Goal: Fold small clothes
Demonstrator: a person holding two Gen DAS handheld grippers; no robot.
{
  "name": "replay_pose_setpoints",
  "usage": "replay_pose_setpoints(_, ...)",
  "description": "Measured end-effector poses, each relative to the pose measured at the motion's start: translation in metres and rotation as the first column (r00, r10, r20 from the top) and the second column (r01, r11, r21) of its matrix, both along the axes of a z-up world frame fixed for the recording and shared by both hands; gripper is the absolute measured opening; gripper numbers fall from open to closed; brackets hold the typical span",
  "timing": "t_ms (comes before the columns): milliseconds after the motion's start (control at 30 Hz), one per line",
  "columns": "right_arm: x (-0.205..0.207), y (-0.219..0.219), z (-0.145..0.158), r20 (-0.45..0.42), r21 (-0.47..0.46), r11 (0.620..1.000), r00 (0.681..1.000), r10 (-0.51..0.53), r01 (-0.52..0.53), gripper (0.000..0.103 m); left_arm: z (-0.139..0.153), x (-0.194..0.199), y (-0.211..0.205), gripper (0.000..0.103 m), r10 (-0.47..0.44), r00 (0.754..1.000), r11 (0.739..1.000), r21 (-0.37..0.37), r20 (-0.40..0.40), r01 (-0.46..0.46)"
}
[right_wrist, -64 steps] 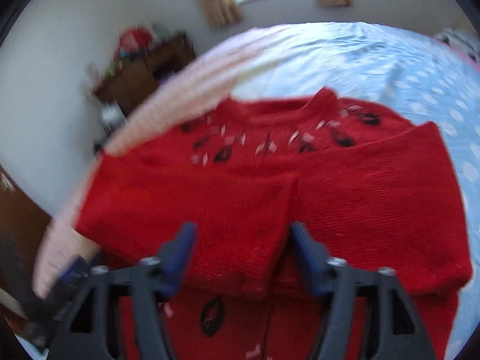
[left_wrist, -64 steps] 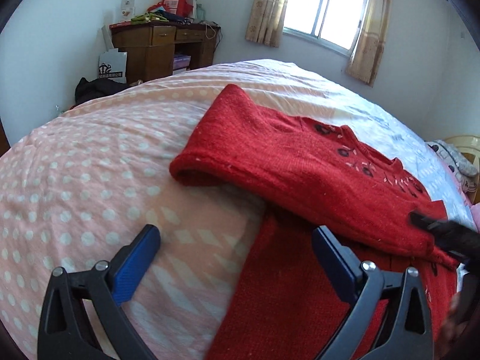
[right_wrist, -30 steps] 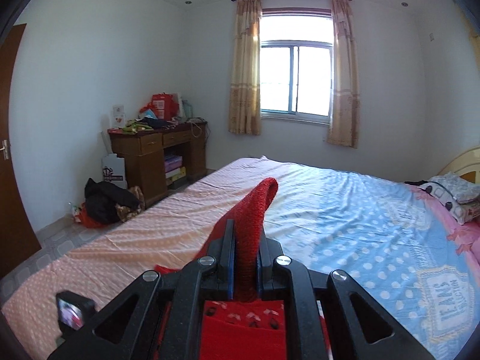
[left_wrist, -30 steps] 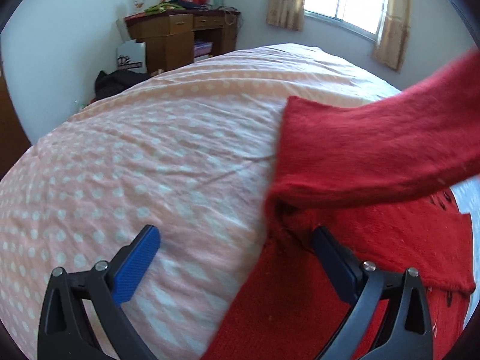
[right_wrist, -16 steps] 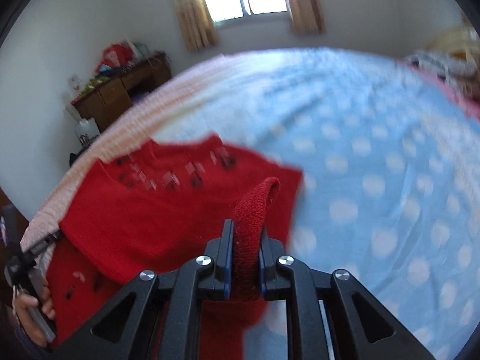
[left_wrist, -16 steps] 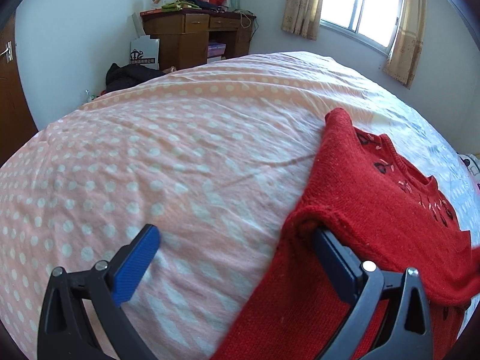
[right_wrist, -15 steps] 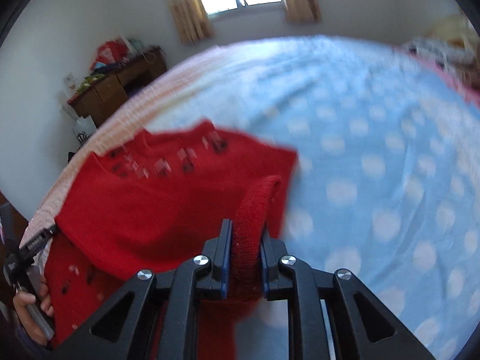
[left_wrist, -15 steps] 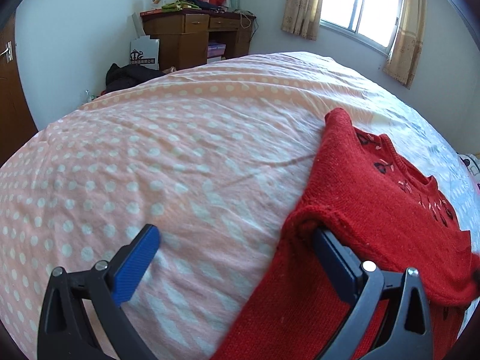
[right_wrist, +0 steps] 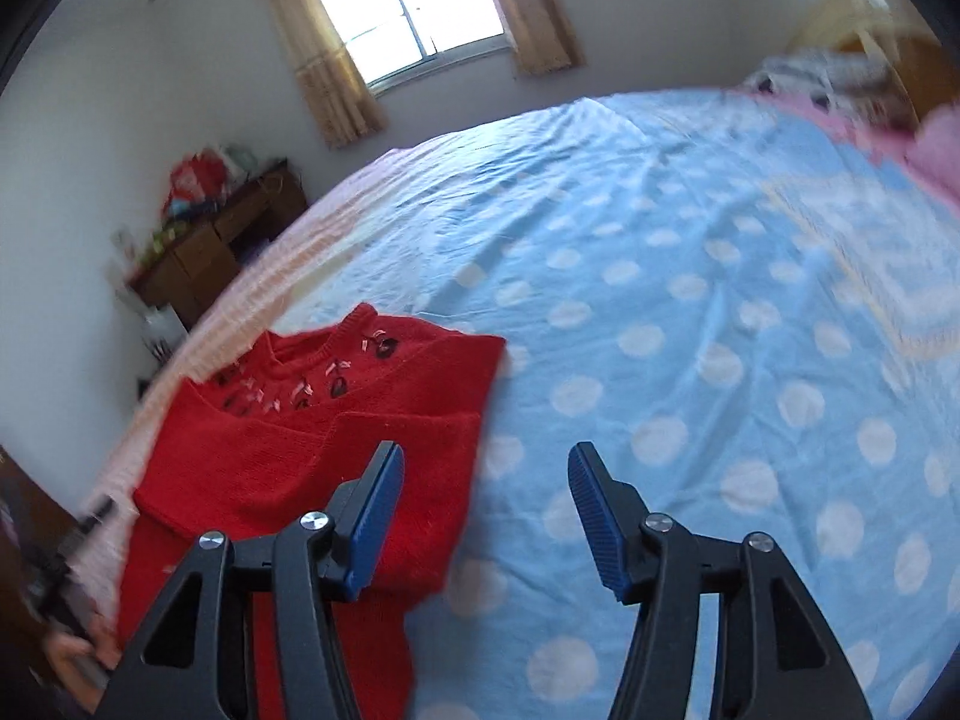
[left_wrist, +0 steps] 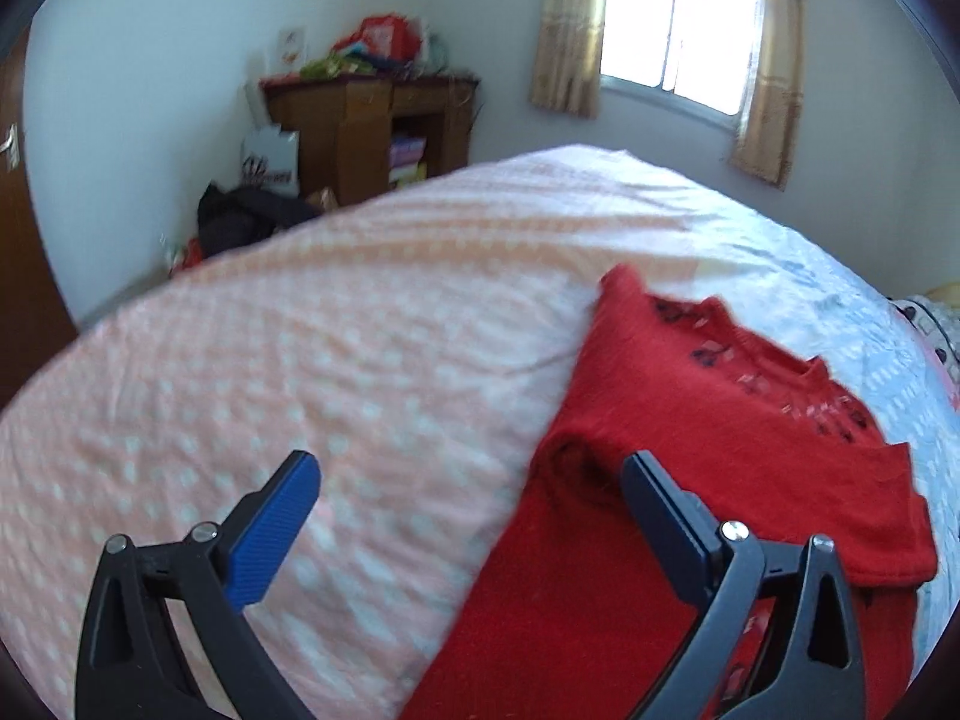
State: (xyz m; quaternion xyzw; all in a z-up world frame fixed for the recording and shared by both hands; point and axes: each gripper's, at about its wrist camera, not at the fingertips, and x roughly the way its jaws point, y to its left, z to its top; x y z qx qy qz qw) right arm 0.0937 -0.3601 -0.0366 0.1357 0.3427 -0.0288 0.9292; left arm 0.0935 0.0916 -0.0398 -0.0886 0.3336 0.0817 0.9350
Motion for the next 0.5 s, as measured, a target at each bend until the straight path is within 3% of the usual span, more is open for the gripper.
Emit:
replay_pose_setpoints(33,0.009,0.014,0.001,-0.011,-0.055,0.998,1.000,0.027,-0.028,0.023,0.008,0.006,-0.005,0.102,-0.019,1.000,1.000,0.009,0.000,0.019)
replay_pose_setpoints(67,0.015,0.023,-0.001,-0.024,-0.079,0.995,0.998,0.053,-0.054,0.015,0.013,0.012,-0.008,0.102,-0.034,0.999,0.999,0.014,-0.004,0.034)
replay_pose_setpoints(167,0.032,0.050,-0.010,-0.047,-0.069,0.990,0.992,0.120,-0.123,0.015,0.023,0.043,-0.030,0.102,-0.094,0.995,0.993,0.063,-0.038,0.096)
replay_pose_setpoints(267,0.043,0.061,-0.026,-0.101,-0.069,0.990,0.988,0.116,-0.123,0.016,0.015,0.075,-0.053,0.102,-0.126,0.989,0.984,0.120,-0.072,0.134)
replay_pose_setpoints(433,0.053,0.070,-0.037,-0.107,-0.108,0.986,0.987,0.119,-0.131,0.016,-0.031,0.125,-0.055,0.098,-0.087,0.977,0.983,0.140,-0.192,0.115)
replay_pose_setpoints(500,0.056,0.064,-0.038,-0.097,-0.096,0.985,0.986,0.134,-0.144,0.016,-0.040,0.130,-0.034,0.100,-0.088,0.974,0.995,0.018,-0.210,0.094)
